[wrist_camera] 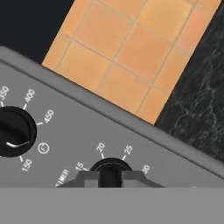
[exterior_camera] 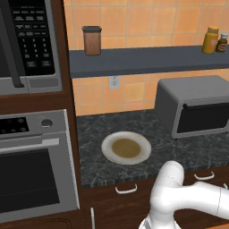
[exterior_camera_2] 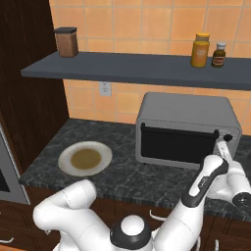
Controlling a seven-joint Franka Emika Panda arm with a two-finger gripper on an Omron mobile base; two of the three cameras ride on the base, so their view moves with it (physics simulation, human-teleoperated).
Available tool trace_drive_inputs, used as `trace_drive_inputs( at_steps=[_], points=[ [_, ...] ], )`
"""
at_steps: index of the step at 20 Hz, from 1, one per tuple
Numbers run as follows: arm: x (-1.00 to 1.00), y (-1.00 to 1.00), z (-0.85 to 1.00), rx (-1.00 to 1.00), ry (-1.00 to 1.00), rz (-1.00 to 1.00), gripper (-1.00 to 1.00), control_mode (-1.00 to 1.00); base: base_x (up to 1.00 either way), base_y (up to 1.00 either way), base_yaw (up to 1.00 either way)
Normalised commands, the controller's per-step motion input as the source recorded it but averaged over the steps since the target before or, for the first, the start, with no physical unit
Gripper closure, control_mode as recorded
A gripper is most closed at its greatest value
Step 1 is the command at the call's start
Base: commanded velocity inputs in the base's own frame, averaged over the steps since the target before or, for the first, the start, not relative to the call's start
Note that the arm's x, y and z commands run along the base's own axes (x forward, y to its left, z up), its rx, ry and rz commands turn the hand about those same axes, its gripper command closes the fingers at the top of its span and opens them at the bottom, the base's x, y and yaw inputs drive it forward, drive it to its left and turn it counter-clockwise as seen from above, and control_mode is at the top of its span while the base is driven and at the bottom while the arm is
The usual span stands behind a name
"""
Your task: Pick up the kebab skewer and baguette bread, and place them inside the toaster oven. Close the toaster oven door and start by setting the timer.
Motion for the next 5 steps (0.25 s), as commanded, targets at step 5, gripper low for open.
trace_drive_inputs(
  at_steps=[5],
  points=[
    [0.0,0.0,-0.15,0.32,0.0,-0.09,1.0,-1.0,0.0,0.0,0.0]
  ],
)
